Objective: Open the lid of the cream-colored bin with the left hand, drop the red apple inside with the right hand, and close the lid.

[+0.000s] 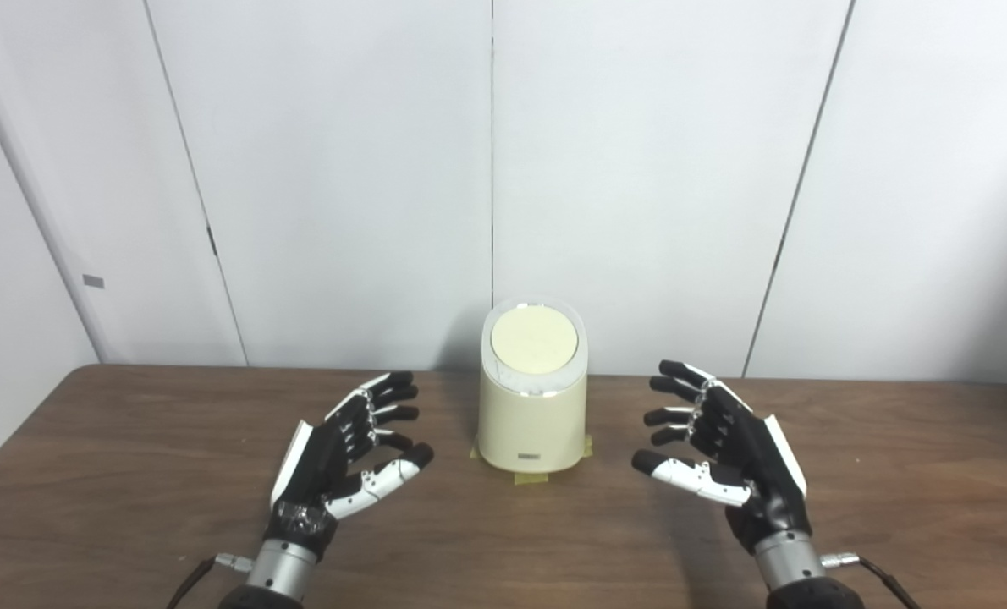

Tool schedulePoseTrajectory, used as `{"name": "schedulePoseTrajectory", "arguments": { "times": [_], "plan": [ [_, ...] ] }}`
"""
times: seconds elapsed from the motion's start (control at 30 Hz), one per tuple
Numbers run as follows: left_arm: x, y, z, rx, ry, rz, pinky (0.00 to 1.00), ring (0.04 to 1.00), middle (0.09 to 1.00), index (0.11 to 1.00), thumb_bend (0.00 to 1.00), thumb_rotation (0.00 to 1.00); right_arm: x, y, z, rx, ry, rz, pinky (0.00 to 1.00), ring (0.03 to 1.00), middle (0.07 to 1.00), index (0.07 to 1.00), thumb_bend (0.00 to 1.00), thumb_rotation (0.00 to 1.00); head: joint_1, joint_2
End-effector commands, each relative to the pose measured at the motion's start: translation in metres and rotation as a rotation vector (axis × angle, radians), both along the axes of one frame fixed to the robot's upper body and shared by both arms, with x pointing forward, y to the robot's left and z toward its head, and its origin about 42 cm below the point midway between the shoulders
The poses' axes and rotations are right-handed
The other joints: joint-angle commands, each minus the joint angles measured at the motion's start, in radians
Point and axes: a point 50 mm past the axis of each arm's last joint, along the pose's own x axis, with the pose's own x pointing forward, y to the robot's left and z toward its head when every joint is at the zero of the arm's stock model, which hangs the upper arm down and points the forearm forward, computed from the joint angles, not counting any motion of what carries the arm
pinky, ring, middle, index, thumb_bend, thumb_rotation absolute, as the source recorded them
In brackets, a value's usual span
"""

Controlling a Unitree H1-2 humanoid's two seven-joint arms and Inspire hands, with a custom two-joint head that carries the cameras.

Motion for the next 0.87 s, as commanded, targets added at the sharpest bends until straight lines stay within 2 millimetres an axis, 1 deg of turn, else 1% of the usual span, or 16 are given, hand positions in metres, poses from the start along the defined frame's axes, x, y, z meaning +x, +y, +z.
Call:
{"name": "schedulePoseTrajectory", "arguments": {
  "times": [0.0, 0.47, 0.67, 0.83],
  "plan": [
    [0.0062, -0.0038, 0.0154, -0.013, -0.061, -0.014, 0.61, 0.772, 0.823, 0.835, 0.74, 0.31, 0.0048, 0.0019, 0.0243, 0.000, -0.097, -0.003, 0.52, 0.608, 0.751, 0.757, 0.84, 0.19, 0.001, 0.001],
    [0.0054, -0.0026, 0.0176, -0.007, -0.059, -0.003, 0.61, 0.764, 0.811, 0.828, 0.74, 0.30, 0.0041, 0.0033, 0.0263, 0.006, -0.105, 0.007, 0.51, 0.605, 0.749, 0.758, 0.85, 0.20, 0.002, 0.002],
    [0.0052, -0.0024, 0.0192, 0.004, -0.053, 0.004, 0.64, 0.768, 0.807, 0.822, 0.74, 0.28, 0.0041, 0.0031, 0.0269, 0.002, -0.105, 0.004, 0.52, 0.607, 0.749, 0.762, 0.84, 0.19, 0.001, 0.002],
    [0.0052, -0.0023, 0.0197, 0.002, -0.054, 0.001, 0.64, 0.763, 0.805, 0.822, 0.73, 0.27, 0.0040, 0.0031, 0.0274, 0.005, -0.108, 0.007, 0.51, 0.601, 0.750, 0.763, 0.85, 0.20, 0.001, 0.002]
  ]
}}
